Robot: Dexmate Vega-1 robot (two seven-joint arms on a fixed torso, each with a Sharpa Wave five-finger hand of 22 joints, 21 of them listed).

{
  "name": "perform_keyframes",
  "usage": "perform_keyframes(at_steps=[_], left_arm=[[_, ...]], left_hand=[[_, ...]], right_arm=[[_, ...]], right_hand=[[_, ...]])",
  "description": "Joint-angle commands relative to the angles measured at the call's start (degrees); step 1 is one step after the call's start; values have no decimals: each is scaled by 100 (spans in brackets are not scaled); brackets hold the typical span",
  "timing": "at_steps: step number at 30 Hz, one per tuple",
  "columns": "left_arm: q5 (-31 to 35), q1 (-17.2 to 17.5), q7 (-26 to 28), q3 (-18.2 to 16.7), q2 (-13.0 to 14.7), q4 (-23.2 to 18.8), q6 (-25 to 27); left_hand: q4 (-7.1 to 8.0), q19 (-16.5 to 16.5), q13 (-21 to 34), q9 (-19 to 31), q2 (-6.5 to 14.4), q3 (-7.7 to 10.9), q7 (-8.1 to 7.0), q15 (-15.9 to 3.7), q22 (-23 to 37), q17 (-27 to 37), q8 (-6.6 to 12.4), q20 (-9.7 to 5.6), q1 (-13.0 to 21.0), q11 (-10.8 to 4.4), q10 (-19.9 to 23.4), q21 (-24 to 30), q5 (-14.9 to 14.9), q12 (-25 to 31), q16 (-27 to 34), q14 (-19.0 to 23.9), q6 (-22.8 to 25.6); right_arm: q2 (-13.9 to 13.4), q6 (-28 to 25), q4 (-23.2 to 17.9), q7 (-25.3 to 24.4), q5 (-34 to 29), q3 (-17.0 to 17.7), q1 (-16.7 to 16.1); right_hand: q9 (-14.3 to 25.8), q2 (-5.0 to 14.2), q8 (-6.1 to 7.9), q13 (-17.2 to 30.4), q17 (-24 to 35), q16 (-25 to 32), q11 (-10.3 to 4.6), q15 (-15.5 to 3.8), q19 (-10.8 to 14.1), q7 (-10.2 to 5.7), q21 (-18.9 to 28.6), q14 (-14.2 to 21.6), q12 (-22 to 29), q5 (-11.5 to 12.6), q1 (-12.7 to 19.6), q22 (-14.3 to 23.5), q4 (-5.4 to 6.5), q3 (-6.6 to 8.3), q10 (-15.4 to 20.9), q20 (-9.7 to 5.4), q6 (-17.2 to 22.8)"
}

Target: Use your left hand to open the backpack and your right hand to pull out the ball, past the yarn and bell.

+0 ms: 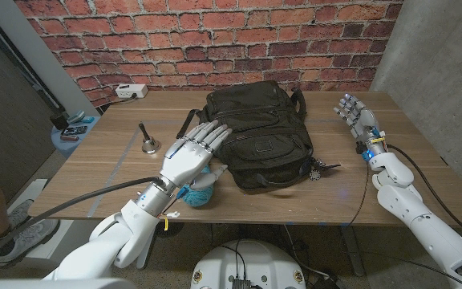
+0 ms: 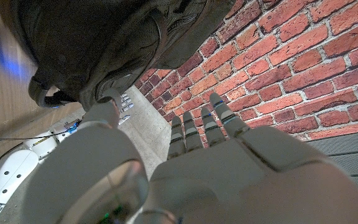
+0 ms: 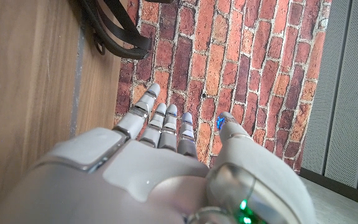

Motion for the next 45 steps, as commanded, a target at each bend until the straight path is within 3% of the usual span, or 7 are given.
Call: perform_keyframes(at_steps=[1,8,11,18,26,36,45], left_arm=[[344,-197,-10,305,251,81,279],[394,-459,-39,507,340,167,305],[413,-546,-64,590,382,195,315],[474,-620,-46,750,405,258,465],[560,-706,46,937,391,357,633],[596,-835,358,1168,363,587,795],[679,-1097,654,1498,250,857,874]], left_hand=[[-27,44,7,11,-33,3,-20,-18,17,6,19,-28,77,-69,31,-32,-4,25,8,57,65],[-34,52,9,12,-46,11,-28,-19,17,6,22,-32,148,-29,26,-55,-9,20,-1,58,75],[-52,61,14,15,-49,37,-28,-41,17,8,53,-39,258,-44,95,-80,-6,44,-3,72,156],[-61,96,55,24,-71,82,116,-47,20,14,91,-31,492,-30,214,-131,5,101,15,157,281],[-62,110,90,32,-66,117,127,-46,21,20,106,-32,629,-6,234,-160,24,120,12,167,340],[-46,171,170,51,-67,156,116,-88,25,29,140,-35,832,-111,351,-198,45,224,30,287,498],[-40,235,216,61,-70,166,102,-104,27,34,144,-58,931,-110,370,-207,50,275,37,361,561]], right_arm=[[117,133,140,148,119,80,-39],[187,173,259,253,192,99,-4],[203,193,328,312,209,105,25],[235,225,449,367,241,133,62],[250,237,596,466,254,138,146],[256,262,668,545,280,160,160],[309,351,791,686,354,202,148]], right_hand=[[10,0,-16,10,2,-8,20,48,5,7,-5,7,-12,31,83,17,-43,12,-38,2,-15],[9,-2,-12,10,-3,-7,21,51,5,14,-4,8,-9,31,88,17,-51,11,-38,3,-16],[7,-2,-7,10,-7,-5,47,62,5,92,-3,9,-2,32,93,17,-57,9,-27,3,-15],[3,-4,-7,10,-11,-3,37,83,6,123,-3,10,4,32,99,17,-66,6,-17,5,-24],[-1,-6,-6,9,-15,0,43,80,8,134,-1,15,7,33,102,17,-72,2,-15,4,-29],[-4,-6,-5,9,-19,1,31,77,7,130,-1,13,5,33,108,17,-79,-1,-22,7,-36],[-7,-3,-3,9,-21,5,40,76,5,132,-2,17,7,34,110,17,-83,-4,-23,7,-39]])
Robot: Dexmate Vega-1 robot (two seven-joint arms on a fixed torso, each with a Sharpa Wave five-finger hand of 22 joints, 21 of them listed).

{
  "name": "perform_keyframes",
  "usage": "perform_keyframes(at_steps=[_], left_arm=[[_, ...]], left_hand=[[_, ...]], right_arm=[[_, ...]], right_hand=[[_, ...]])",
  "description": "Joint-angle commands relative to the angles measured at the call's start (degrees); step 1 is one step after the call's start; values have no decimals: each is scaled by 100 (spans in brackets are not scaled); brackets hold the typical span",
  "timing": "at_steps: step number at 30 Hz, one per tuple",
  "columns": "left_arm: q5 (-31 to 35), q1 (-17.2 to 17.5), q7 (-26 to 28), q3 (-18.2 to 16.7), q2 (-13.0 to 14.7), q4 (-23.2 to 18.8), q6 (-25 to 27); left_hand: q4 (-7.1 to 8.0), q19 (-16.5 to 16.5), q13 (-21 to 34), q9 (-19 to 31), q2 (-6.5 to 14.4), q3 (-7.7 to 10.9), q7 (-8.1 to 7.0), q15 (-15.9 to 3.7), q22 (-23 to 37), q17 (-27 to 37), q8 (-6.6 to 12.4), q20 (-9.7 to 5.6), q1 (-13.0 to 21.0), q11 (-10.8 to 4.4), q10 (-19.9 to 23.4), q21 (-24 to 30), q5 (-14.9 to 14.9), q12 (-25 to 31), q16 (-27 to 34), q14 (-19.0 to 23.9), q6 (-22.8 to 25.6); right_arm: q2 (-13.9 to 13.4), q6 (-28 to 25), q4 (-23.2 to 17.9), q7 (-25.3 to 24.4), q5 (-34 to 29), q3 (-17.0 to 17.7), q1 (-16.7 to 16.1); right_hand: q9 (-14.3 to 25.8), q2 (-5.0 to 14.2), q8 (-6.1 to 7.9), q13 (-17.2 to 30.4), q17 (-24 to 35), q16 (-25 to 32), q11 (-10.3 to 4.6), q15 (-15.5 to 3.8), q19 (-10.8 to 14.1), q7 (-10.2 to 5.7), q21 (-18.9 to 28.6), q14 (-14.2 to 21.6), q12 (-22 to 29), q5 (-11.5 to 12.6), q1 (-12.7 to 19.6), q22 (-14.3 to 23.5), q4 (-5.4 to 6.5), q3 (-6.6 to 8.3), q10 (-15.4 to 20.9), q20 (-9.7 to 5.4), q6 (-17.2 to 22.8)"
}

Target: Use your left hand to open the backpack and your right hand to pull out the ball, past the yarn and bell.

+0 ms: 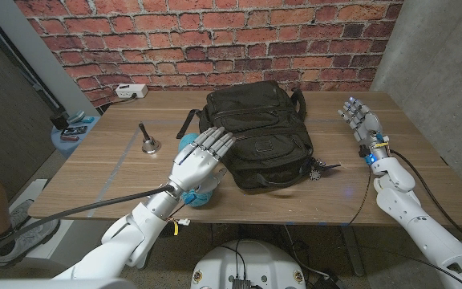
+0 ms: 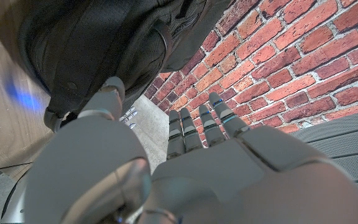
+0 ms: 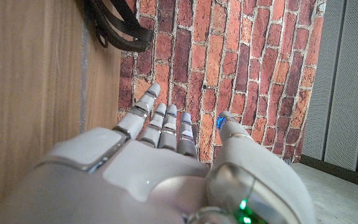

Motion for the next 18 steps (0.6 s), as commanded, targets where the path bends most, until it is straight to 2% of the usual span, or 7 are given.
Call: perform_keyframes(at_steps=[1,18], left_arm=[[72,-299,358,404,-115,313,132],[146,-628,452,836,-268,527,287]], left_hand=[[-7,75,37,35,-18,38,-1,4,11,9,38,-14,75,14,54,-22,23,48,38,63,76],[14,102,130,65,-19,41,-12,-7,17,17,63,-26,249,20,2,-79,40,124,7,86,240]], right_arm=[[60,93,165,175,91,52,5],[62,81,317,410,207,123,52]], right_hand=[[-8,-3,-2,9,4,4,11,13,7,36,-1,16,7,34,66,17,-29,4,10,8,-11],[-14,1,3,8,0,9,7,22,7,35,-1,14,12,34,66,17,-33,-5,14,11,-13]])
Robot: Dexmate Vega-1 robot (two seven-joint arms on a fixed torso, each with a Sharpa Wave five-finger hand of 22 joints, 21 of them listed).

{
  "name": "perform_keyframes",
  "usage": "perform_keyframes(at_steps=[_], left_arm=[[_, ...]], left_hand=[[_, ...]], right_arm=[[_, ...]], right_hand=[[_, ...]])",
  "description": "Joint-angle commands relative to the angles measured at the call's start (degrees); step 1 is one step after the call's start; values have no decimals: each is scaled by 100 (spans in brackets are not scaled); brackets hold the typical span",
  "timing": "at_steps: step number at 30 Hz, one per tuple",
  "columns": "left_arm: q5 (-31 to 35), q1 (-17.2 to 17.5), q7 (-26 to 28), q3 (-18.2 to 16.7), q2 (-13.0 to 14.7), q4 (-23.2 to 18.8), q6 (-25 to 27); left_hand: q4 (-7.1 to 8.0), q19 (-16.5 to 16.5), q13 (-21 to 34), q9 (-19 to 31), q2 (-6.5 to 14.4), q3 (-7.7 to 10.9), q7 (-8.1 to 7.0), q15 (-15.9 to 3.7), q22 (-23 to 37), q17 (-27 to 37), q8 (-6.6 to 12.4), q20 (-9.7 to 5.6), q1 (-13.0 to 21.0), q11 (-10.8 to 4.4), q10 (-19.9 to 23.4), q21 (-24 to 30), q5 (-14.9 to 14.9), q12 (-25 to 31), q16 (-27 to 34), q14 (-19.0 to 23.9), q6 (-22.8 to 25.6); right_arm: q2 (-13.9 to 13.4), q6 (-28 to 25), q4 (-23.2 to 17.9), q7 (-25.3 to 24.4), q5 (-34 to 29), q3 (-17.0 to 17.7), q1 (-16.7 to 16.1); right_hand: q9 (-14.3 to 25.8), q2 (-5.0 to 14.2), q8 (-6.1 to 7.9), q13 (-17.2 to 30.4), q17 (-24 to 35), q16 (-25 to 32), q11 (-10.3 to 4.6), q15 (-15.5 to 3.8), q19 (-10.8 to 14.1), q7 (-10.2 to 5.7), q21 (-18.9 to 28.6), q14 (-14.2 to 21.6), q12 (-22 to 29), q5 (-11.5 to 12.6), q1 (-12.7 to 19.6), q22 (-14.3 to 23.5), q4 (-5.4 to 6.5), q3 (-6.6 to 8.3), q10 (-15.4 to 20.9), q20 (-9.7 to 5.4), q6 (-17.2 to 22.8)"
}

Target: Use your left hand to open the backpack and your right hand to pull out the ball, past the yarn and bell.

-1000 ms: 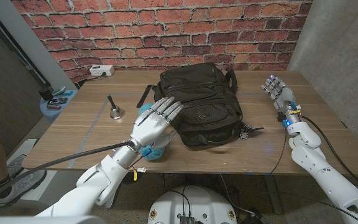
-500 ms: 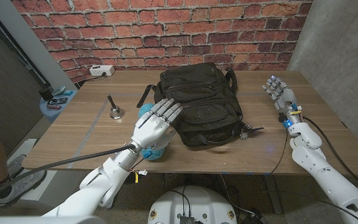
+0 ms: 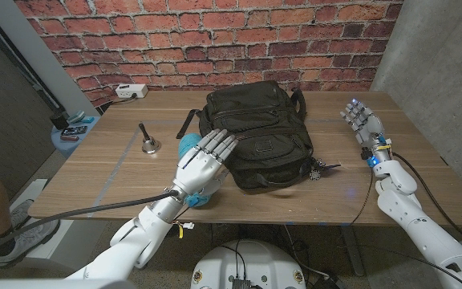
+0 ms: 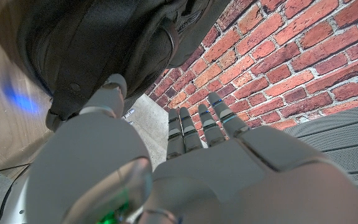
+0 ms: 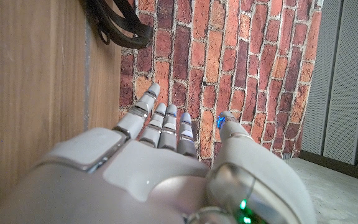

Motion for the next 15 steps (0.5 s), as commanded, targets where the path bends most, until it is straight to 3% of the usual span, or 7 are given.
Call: perform_keyframes(at_steps=[1,15], left_arm=[[64,-275,119,318,-130,201,98],[-12,-541,288,667,-414,466,207]], left_hand=[[16,52,34,27,-6,40,-13,6,17,18,67,-17,104,27,-6,-37,40,42,7,38,118],[33,52,81,45,-15,18,-3,18,20,21,45,-20,153,66,-55,-70,38,76,-15,16,111]], right_arm=[[6,-12,102,156,82,47,30],[53,5,381,376,117,58,192]], right_hand=[[15,1,2,8,-2,9,11,20,7,26,-1,13,11,34,66,17,-17,10,11,9,-5],[13,4,6,8,-2,13,2,11,7,25,0,11,10,33,61,17,-15,2,3,9,-4]])
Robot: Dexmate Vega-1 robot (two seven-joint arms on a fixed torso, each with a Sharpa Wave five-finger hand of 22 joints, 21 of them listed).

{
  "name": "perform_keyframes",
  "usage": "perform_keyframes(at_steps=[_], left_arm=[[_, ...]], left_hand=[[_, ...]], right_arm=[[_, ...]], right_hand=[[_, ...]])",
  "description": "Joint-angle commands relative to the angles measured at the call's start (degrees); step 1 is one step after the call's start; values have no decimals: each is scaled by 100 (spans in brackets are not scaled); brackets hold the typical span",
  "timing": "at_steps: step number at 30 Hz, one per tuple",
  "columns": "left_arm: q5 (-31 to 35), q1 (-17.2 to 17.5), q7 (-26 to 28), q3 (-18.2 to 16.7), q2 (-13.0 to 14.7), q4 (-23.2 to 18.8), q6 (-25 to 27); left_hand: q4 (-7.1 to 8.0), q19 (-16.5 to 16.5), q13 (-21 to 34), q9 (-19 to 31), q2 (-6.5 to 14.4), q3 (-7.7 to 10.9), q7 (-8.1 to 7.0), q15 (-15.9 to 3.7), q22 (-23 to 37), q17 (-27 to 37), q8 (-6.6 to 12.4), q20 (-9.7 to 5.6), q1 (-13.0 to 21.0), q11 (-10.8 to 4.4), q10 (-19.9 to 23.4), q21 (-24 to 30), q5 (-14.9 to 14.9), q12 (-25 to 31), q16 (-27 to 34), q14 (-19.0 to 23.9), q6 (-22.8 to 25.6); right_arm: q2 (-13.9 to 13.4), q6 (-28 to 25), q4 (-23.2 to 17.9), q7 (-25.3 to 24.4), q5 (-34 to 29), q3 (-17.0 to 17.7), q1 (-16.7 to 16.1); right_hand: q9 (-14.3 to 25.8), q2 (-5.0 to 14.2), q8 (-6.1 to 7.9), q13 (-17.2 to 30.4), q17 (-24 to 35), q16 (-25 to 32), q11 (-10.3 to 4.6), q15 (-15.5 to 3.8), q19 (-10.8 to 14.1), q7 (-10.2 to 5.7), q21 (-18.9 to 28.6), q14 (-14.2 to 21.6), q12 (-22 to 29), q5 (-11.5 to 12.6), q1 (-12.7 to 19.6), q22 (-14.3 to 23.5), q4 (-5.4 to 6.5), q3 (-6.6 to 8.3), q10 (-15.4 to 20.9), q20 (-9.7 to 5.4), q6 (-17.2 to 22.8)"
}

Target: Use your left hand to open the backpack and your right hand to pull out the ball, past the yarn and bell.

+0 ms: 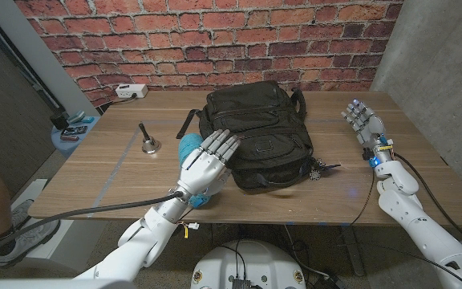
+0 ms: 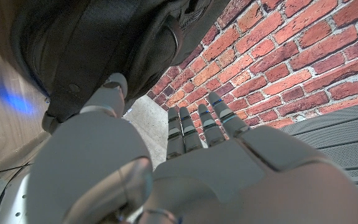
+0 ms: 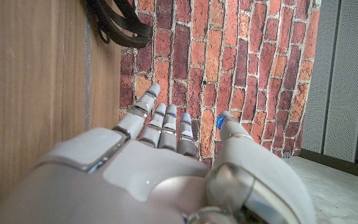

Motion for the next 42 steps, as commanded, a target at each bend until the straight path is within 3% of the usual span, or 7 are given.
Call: perform_keyframes(at_steps=[1,10,22,25,29,36,42], left_arm=[[-84,-249,123,329,-238,217,80],[-120,-332,154,479,-346,288,174],[-91,-452,350,498,-308,335,260],[-77,-492,389,495,-295,343,271],[-77,-537,408,485,-300,341,296],[-91,-704,498,498,-321,423,243],[-104,-835,531,498,-314,441,190]], left_hand=[[35,29,24,34,9,14,-10,18,21,22,-4,4,67,22,-6,-10,37,56,-18,12,42],[68,18,61,47,-15,-36,14,39,24,28,-33,16,48,49,-84,-42,24,69,-30,-15,5],[59,226,273,134,172,-84,-97,-66,36,67,151,29,303,-86,377,-67,28,496,93,408,557],[65,305,375,178,225,-145,-181,-150,39,94,297,29,400,-150,628,-79,15,705,141,612,924],[91,467,623,268,321,-339,-420,-331,44,209,726,37,521,-258,1258,-106,9,1199,343,1209,1914],[99,592,855,365,422,-506,-391,-419,51,359,1071,49,621,-361,1718,-112,20,1593,557,1665,2572],[98,654,956,387,462,-572,-354,-457,54,427,1164,53,667,-403,1867,-105,29,1742,657,1849,2736]], right_arm=[[24,0,189,162,29,15,106],[44,12,251,233,83,57,95],[55,-7,323,372,182,124,63],[61,-10,337,400,192,131,68],[67,-12,339,400,192,137,74],[73,-38,351,373,159,115,112],[74,-79,363,346,129,87,153]], right_hand=[[12,4,5,8,-3,14,-2,12,8,27,0,11,9,33,61,17,-15,2,1,9,-6],[10,6,8,7,-4,16,0,12,5,30,-1,9,14,33,60,17,-15,-2,10,8,-5],[8,12,14,7,-5,21,16,10,5,21,0,13,17,34,59,17,-14,-5,15,8,6],[8,14,15,7,-5,21,6,10,6,20,0,12,17,34,59,17,-13,-5,14,8,8],[8,14,17,7,-5,22,10,12,7,19,1,12,19,34,59,17,-13,-6,18,9,12],[7,16,18,7,-5,24,10,12,10,16,2,11,20,34,57,17,-11,-8,18,10,13],[7,17,24,7,-6,26,6,15,7,15,1,11,17,35,56,17,-10,-10,11,9,28]])
